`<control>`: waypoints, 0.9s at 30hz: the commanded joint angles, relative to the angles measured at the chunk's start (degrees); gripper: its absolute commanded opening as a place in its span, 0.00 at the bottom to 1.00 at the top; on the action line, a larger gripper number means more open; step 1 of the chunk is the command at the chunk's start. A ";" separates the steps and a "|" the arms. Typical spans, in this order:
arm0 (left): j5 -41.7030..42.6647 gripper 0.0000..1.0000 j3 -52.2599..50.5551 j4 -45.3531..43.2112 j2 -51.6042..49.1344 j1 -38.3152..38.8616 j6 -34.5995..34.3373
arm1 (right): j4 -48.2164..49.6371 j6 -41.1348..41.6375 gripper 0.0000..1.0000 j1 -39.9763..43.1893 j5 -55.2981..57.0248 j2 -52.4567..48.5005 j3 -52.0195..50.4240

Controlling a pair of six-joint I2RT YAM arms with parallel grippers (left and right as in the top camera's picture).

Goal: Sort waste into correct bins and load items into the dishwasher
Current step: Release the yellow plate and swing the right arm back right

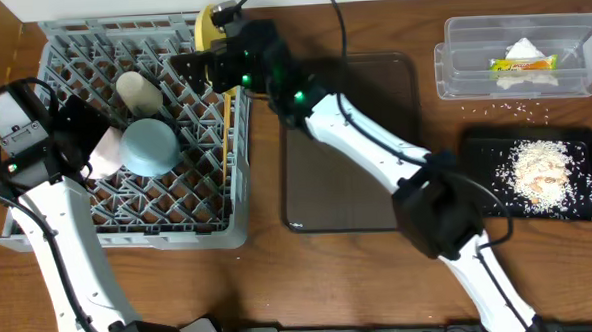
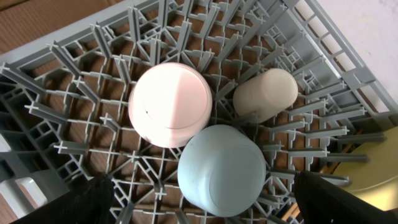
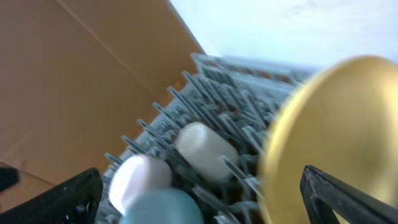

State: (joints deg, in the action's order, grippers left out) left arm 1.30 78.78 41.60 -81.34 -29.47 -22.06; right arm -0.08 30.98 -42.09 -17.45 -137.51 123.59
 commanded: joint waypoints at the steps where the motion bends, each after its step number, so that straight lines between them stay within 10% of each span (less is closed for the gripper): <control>1: -0.48 0.94 0.31 -0.02 -0.33 -0.09 0.35 | -5.29 -5.44 0.99 4.83 2.23 9.11 0.15; 17: -0.48 0.94 0.31 -0.02 -0.33 -0.09 0.35 | -67.93 -21.68 0.99 27.08 23.63 27.76 0.11; 27: -0.48 0.94 0.31 -0.02 -0.33 -0.09 0.33 | -83.87 -23.39 0.99 29.31 23.21 27.74 -3.91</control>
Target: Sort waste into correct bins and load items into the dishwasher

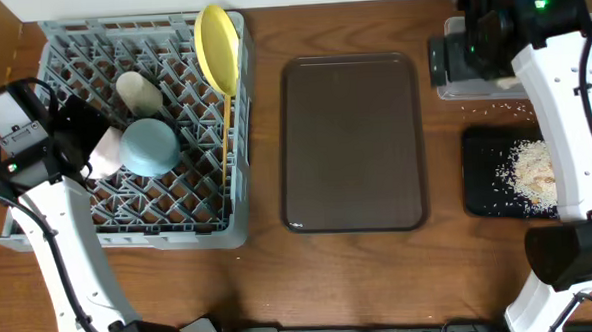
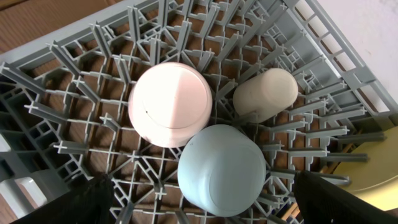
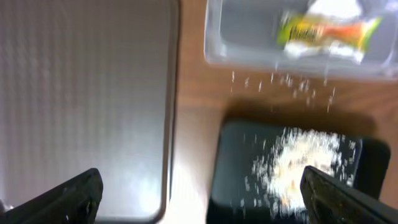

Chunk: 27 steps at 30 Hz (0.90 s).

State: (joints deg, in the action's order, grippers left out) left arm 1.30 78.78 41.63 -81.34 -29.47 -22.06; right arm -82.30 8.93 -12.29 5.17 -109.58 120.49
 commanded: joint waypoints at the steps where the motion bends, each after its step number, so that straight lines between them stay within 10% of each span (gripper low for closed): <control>1: -0.48 0.94 0.31 -0.04 -0.33 -0.09 0.35 | -2.49 -1.31 0.99 -0.66 0.59 -0.20 -1.07; 27: -0.48 0.94 0.31 -0.04 -0.33 -0.09 0.33 | -10.27 -2.29 0.99 -1.99 3.39 -0.22 -1.18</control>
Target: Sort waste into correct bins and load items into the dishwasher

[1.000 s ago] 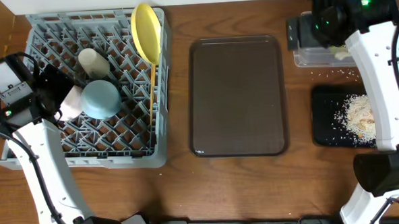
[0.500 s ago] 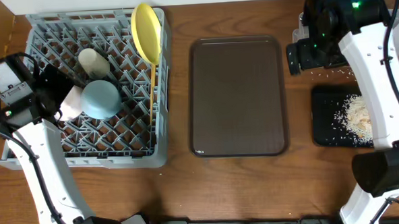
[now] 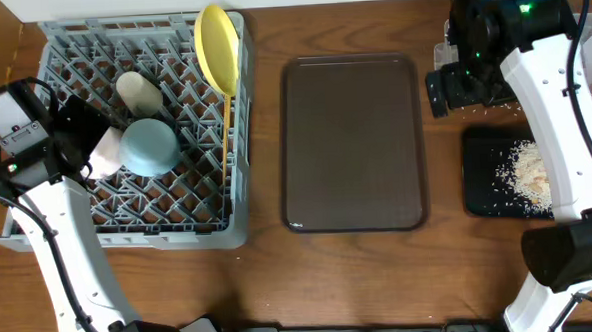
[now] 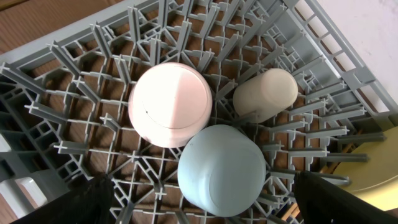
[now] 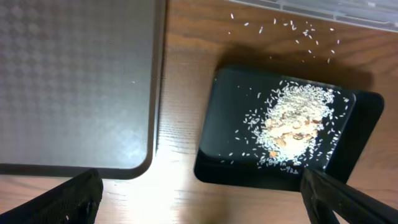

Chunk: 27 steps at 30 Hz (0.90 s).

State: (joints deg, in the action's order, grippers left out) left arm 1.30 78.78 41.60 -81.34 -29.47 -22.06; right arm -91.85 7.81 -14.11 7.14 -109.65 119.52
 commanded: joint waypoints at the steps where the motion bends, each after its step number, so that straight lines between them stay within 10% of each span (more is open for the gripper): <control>1: -0.48 0.94 0.31 -0.02 -0.33 -0.09 0.35 | -1.16 -1.01 0.99 -0.17 1.33 -0.15 -0.22; 27: -0.48 0.94 0.31 -0.02 -0.33 -0.09 0.35 | 3.72 -1.29 0.99 0.00 3.32 3.17 -0.42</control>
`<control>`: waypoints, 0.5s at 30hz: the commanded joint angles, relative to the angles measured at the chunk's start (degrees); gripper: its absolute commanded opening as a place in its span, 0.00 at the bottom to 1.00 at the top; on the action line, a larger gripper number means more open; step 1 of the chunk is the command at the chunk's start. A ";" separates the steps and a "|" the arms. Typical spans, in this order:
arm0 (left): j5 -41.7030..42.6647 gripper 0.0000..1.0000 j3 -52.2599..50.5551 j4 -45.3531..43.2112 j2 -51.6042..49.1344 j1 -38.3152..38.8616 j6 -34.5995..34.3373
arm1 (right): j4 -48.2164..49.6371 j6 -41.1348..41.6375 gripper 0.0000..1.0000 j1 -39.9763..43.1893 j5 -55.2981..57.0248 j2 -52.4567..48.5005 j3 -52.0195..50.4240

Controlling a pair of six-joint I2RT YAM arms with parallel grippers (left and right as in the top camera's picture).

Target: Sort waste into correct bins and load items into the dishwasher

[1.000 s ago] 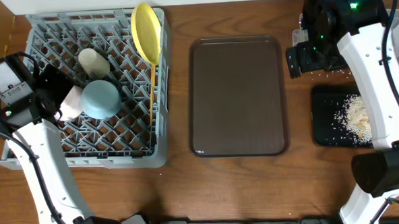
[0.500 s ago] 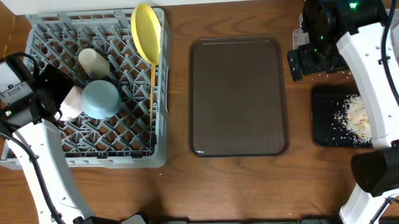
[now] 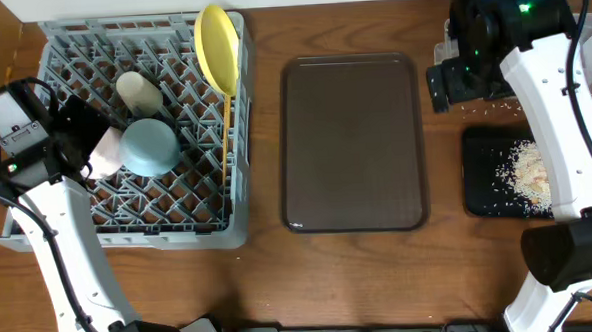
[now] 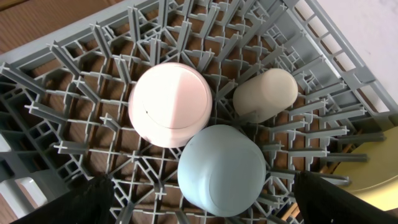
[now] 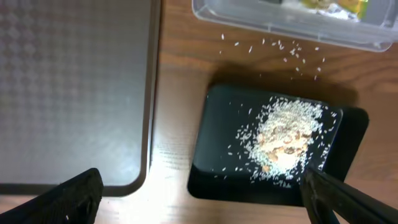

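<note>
The grey dish rack (image 3: 38,212) at the left holds an upright yellow plate (image 3: 219,44), a cream cup (image 3: 138,91), a blue cup (image 3: 150,144) and a pink cup (image 4: 169,104). My left gripper (image 4: 200,190) hangs open above the three cups, holding nothing. Over the gap between the brown tray (image 3: 350,144) and the black tray (image 5: 273,143) of rice, my right gripper (image 5: 200,186) is open and empty. The clear bin (image 5: 292,15) with a wrapper shows at the top edge of the right wrist view.
Loose rice grains (image 5: 292,53) lie on the wood between the clear bin and the black tray. In the overhead view the right arm (image 3: 538,85) covers much of the bin. A wall edge runs behind the rack.
My right gripper has shifted a little toward the clear bin, whose edge now shows in the right wrist view. The left arm and the rack's contents are unchanged.
First my right gripper was open at the yellow plate in the rack. Then the plate stood alone in the rack and the gripper was over the clear bin. After that it hung by the black rice tray, where it stays.
</note>
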State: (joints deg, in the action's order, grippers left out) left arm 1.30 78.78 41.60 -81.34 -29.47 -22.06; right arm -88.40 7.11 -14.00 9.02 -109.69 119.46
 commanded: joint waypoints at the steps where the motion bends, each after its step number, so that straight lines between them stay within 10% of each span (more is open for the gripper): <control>1: -0.48 0.94 0.31 -0.02 -0.33 -0.09 0.33 | 0.13 -0.59 0.99 -0.11 1.46 4.13 -0.37; 15: -0.48 0.94 0.31 -0.02 -0.33 -0.09 0.33 | 25.24 -4.66 0.99 1.44 0.55 27.26 -31.82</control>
State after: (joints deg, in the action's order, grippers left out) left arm 1.32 78.78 41.65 -81.34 -29.47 -22.06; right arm -68.90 3.51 -12.99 9.52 -86.46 96.82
